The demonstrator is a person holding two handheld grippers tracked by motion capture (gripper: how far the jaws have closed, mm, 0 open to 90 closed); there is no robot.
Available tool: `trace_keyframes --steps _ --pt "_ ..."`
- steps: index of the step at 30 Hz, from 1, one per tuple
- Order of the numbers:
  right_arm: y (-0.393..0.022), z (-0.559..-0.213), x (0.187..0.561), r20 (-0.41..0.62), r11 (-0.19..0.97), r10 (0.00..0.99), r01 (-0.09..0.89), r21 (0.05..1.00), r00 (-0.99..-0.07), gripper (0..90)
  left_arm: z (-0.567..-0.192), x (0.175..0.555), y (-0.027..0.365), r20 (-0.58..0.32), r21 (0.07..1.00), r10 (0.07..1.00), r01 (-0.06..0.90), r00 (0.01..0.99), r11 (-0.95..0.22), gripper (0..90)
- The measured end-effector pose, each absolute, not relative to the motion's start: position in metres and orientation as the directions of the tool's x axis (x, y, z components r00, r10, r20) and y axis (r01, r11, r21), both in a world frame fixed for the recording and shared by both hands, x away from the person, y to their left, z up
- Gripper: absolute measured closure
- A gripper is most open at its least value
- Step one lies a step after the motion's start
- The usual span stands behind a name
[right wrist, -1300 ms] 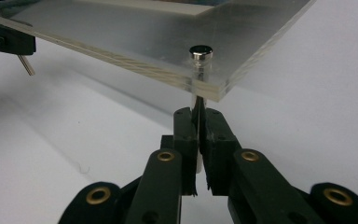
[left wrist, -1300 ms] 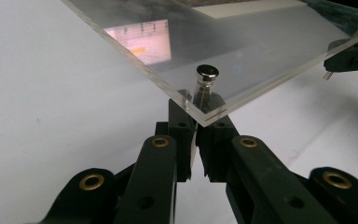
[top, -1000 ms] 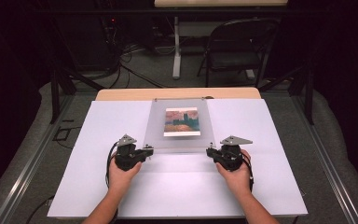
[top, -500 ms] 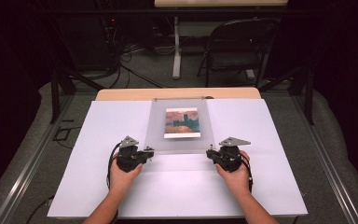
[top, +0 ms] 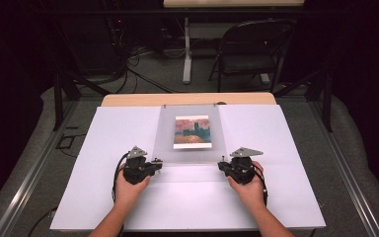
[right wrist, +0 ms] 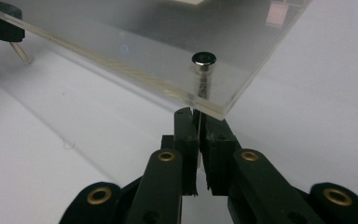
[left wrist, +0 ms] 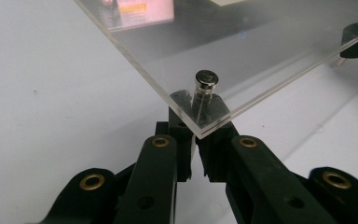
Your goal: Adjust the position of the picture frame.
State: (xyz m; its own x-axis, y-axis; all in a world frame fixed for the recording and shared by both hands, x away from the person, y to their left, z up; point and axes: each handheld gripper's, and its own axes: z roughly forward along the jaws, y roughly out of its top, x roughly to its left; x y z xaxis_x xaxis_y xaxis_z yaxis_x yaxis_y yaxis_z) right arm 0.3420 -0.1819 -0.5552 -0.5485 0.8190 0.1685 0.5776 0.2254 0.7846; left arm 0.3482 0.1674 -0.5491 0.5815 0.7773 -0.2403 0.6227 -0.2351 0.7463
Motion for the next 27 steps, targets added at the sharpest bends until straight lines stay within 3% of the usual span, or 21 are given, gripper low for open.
trace_keyframes --steps 27 --pt "-0.1829 -0.561 0.3405 0.208 0.209 0.812 0.606 0.768 -0.545 84.1 -0.553 0.3475 0.1713 -0.276 0.737 0.776 0.643 0.567 -0.208 81.9"
